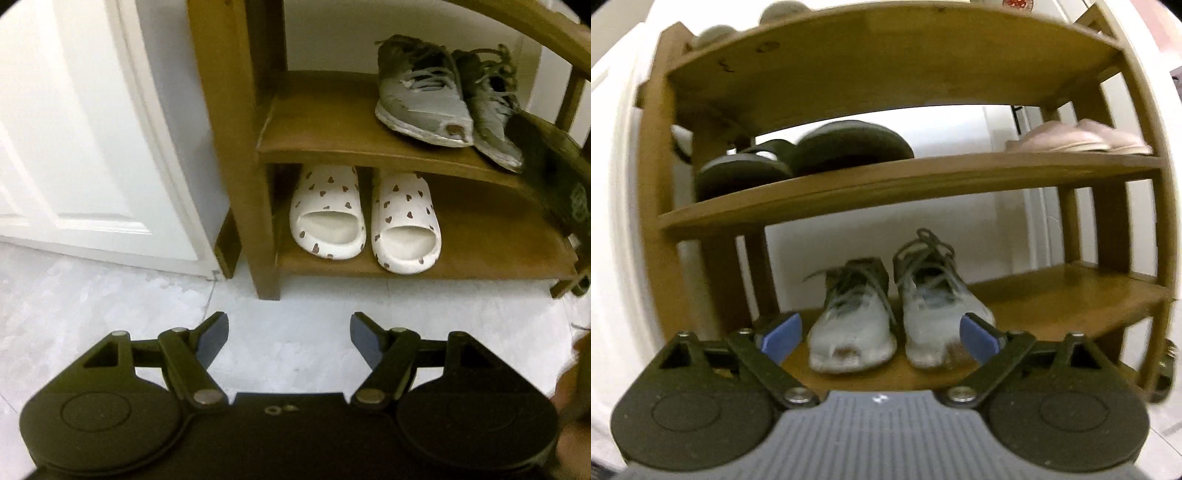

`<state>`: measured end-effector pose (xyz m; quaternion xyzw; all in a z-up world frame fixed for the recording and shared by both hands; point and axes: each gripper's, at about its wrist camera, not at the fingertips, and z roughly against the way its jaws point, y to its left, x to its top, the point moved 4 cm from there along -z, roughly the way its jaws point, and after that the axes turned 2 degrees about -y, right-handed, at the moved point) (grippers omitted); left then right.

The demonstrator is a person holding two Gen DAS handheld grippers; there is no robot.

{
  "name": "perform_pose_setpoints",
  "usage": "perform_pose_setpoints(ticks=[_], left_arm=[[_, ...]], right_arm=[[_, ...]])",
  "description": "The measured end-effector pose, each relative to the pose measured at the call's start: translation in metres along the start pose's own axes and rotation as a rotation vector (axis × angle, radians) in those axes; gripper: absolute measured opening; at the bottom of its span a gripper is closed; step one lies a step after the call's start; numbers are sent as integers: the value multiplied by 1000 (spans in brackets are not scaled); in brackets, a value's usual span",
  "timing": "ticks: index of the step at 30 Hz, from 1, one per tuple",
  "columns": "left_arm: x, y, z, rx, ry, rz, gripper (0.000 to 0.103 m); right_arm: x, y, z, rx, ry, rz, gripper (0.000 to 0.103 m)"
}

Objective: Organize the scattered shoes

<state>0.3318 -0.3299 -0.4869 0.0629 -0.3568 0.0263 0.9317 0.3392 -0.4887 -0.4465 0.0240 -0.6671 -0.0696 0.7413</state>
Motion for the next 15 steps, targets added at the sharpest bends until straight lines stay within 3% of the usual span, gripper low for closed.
perform_pose_setpoints(ticks=[7,15], left_arm=[[-16,16,64,-10,-55,-46,73],[-24,12,125,-102,-141,-100,73]], right_arm=[[-1,3,79,-40,102,11,97],[-2,-11,156,-117,210,-3,98]])
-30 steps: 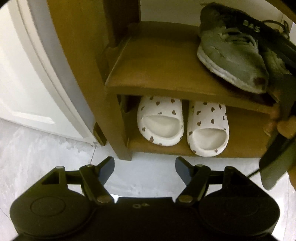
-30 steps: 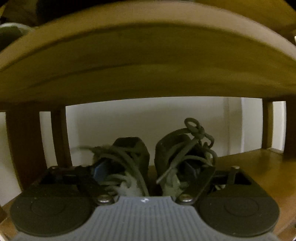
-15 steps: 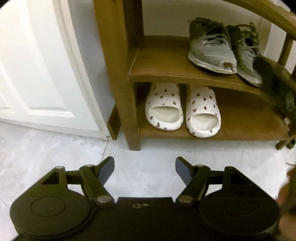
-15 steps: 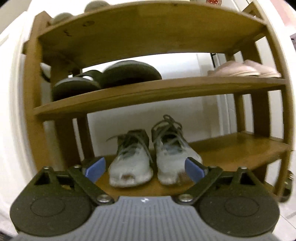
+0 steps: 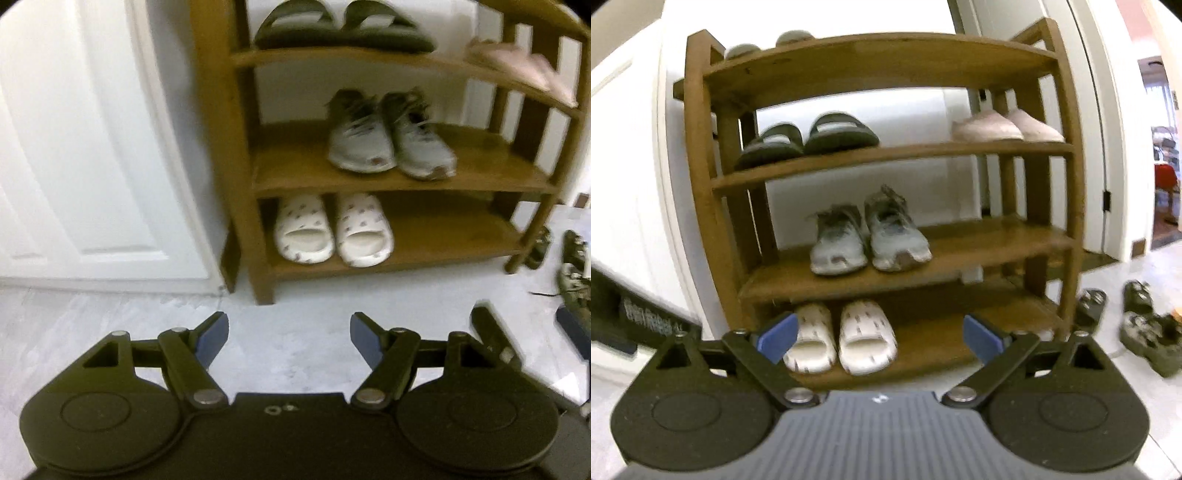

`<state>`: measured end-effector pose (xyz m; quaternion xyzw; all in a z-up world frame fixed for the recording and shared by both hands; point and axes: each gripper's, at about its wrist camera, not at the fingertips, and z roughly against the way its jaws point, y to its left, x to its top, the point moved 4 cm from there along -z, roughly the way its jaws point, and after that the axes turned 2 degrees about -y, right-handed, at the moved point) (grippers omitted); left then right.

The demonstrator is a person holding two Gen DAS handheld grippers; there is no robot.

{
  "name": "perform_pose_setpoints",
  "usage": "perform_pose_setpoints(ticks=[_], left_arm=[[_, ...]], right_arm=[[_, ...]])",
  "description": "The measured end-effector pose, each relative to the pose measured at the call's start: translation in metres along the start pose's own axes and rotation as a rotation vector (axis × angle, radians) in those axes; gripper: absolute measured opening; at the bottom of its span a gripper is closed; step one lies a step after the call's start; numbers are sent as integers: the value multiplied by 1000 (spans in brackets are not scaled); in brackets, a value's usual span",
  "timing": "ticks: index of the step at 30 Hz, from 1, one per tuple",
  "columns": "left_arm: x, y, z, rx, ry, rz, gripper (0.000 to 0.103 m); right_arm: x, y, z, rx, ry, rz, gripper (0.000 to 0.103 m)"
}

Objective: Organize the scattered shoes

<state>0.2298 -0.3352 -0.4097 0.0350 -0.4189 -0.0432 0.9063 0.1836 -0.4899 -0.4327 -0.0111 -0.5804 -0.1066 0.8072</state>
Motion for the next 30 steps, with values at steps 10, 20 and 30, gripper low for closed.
perform_pose_setpoints(ticks=[10,20,30], left_arm=[[18,-6,47,-35,-145,-48,73],[27,2,67,-27,-228,-31,74],[31,12,69,-68,-249,-24,74]], right_arm=[[-14,-18,52,-99,107,32,98],[-9,-9,69,-146,115,151,98],[-13,3,65,-137,133,180,98]])
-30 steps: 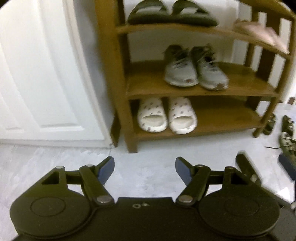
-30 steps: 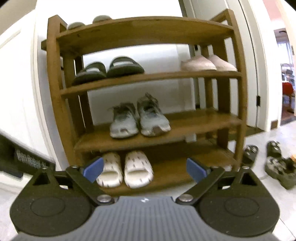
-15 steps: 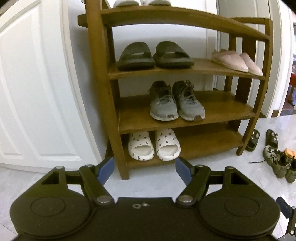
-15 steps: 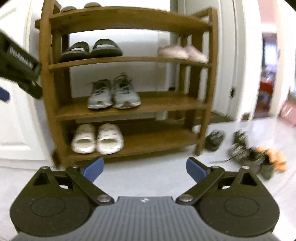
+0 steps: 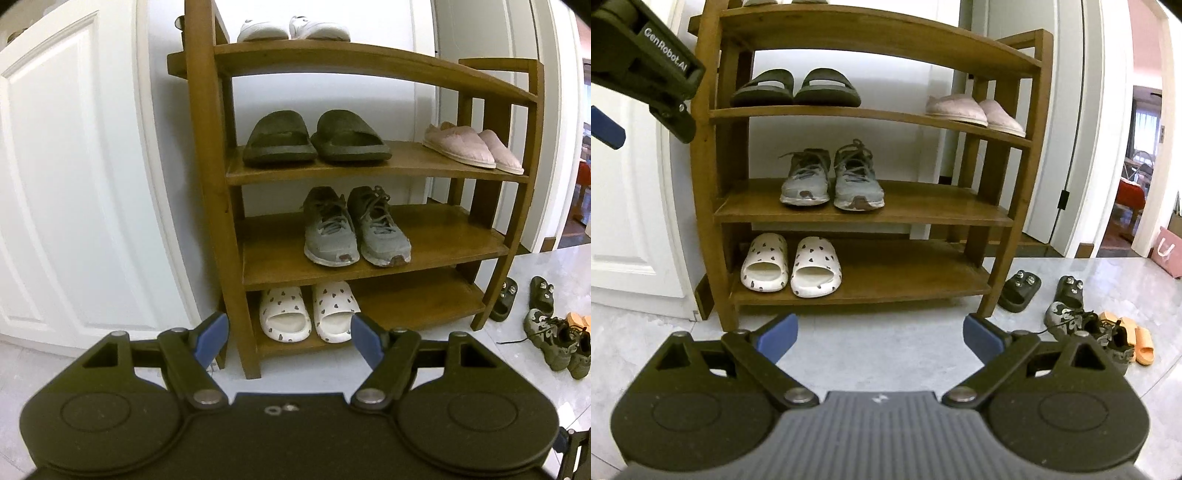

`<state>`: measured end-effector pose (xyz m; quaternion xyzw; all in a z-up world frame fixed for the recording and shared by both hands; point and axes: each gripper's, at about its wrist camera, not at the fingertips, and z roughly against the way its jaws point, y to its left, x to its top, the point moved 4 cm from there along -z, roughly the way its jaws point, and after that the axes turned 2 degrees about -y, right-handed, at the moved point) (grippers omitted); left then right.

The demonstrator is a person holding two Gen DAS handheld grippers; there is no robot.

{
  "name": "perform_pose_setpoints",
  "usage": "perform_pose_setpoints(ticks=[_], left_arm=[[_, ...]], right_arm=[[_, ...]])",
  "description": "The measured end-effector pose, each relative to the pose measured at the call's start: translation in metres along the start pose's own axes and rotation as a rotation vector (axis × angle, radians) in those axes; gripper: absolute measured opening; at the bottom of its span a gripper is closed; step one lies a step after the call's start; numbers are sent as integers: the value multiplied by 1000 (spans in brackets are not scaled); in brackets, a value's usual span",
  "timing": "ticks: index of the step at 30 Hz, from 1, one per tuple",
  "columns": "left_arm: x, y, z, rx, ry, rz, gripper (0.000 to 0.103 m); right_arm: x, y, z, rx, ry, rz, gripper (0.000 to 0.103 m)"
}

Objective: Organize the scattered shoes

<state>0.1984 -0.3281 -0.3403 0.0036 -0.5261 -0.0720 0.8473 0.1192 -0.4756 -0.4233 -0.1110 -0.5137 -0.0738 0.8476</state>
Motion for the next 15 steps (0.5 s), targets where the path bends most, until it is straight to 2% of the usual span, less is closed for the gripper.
perform_pose_setpoints(ticks=[6,11,15], left_arm=[[-5,11,-15,5,37,31,74],[-6,7,-21,12,25,-9,74],[-8,1,-23,-23,30,-36,74]], right_arm=[[-8,1,-5,-9,26,-1,98],[-9,5,-8,-8,41,-6,98],[-11,11,-11,-15,47,25,98]])
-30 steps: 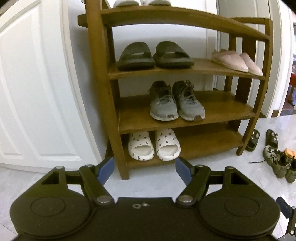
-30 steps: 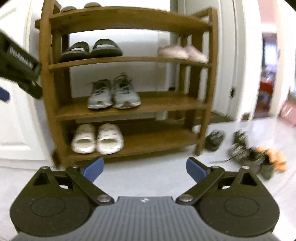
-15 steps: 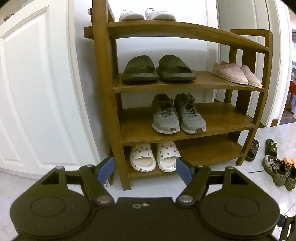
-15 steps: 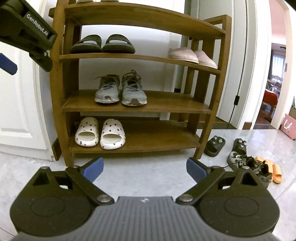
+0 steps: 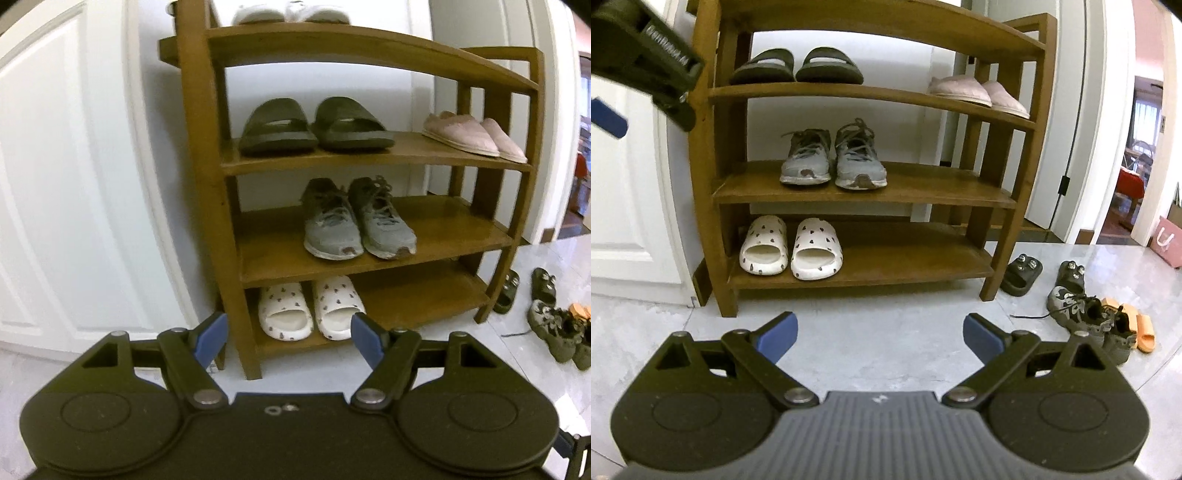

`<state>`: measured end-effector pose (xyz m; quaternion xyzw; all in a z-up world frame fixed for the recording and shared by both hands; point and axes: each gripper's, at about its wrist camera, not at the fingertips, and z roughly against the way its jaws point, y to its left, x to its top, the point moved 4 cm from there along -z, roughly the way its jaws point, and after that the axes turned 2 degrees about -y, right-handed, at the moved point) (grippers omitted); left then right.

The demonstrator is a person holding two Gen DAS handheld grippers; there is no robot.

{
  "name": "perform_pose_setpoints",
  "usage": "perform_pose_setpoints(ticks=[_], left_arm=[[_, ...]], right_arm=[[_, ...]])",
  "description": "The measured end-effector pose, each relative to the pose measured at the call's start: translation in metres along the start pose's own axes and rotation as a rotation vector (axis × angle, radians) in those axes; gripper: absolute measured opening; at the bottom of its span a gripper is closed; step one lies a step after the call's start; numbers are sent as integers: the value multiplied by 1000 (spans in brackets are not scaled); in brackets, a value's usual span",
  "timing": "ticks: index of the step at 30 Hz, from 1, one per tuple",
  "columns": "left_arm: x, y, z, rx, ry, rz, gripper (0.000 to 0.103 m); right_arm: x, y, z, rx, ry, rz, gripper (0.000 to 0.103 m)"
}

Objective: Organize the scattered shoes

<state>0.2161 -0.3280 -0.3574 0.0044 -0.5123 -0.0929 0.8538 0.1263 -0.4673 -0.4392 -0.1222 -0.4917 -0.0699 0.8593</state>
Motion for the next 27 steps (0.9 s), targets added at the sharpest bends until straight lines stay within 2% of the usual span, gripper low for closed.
perform_pose_setpoints(ticks=[6,11,17,27], left_arm=[[-1,-5,0,-22,11,-42,74],[-2,-5,3,-6,6,-49,74],[-4,-3,1,-73,29,-11,74],[-5,-5,-1,-43,17,-25,74]], right_arm=[[-5,-1,-1,-4,18,26,98],[-6,-5,-3,-9,20,13,98],[-6,-1,-3,-3,14,36,98],[-8,-3,-5,-20,20,31,98]])
